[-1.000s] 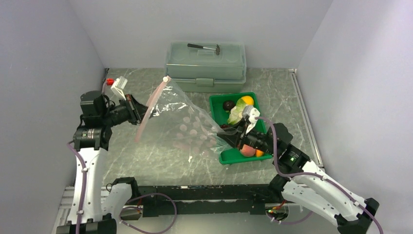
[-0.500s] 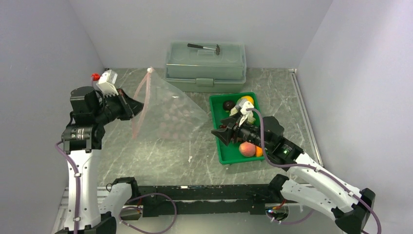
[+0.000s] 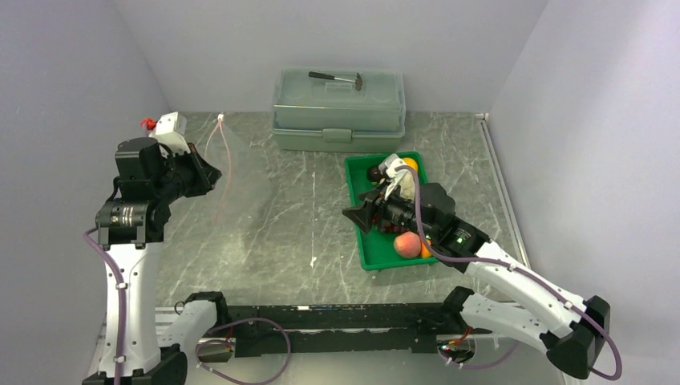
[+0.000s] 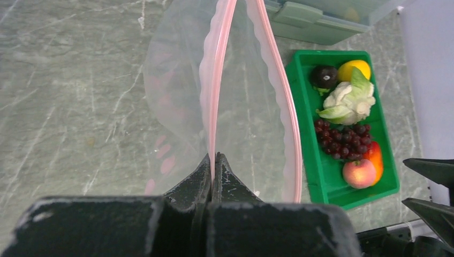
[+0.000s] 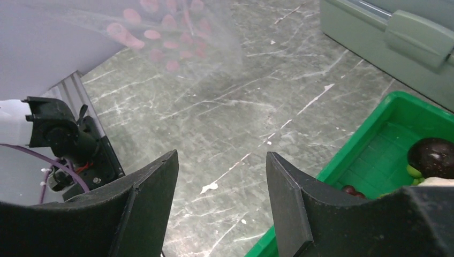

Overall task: Place the food in the zip-top bag and seal the zipper
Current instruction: Open the zipper of the food storage bag at the center of the board.

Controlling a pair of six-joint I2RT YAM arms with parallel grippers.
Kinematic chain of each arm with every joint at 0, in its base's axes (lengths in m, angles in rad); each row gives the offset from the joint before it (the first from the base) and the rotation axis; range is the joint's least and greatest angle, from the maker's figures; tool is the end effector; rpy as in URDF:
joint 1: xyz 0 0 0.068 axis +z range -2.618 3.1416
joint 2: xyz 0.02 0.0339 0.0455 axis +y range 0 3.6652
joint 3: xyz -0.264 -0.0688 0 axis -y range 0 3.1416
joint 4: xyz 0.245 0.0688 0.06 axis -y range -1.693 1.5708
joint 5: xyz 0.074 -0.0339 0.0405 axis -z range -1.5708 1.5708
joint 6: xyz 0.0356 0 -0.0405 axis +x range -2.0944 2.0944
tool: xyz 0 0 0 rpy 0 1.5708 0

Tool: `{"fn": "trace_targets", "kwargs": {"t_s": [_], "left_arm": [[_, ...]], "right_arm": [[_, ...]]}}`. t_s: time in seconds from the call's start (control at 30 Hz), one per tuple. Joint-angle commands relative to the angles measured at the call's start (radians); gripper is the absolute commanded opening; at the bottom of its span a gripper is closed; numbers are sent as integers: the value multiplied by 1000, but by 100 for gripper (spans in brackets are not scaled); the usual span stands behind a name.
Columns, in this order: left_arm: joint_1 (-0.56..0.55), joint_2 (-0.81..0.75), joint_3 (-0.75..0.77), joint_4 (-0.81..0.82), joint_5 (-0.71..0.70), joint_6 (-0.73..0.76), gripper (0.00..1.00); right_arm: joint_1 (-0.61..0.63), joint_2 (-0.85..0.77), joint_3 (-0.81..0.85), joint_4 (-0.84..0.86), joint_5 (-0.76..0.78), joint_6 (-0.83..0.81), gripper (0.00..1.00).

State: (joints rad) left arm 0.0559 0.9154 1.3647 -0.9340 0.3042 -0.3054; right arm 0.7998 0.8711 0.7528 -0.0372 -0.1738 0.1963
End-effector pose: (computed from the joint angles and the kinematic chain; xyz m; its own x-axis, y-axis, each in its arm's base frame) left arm 0.1496 -0.0023 0.4330 -0.5072 -0.3157 -0.8019 0.0617 0.9148 -0.3991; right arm 0.1406 0.1535 0.3292 -0.2669 0.0010 -0.9637 -0.7886 0.5747 0.2190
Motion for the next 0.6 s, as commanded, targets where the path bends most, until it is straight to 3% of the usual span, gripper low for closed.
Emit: {"fn": "trace_targets", "kwargs": {"t_s": [0.0, 0.33, 0.57], "left_arm": [[-48, 20, 55, -31, -144, 52, 0], [-237, 84, 48, -64, -348, 73, 0], [-412, 130, 58, -60, -505, 40, 0]], "right_arm": [[33, 49, 86, 33, 4, 57, 63], [130, 212, 228, 33, 80, 122, 51], [134, 257, 269, 86, 76, 220, 51]]}}
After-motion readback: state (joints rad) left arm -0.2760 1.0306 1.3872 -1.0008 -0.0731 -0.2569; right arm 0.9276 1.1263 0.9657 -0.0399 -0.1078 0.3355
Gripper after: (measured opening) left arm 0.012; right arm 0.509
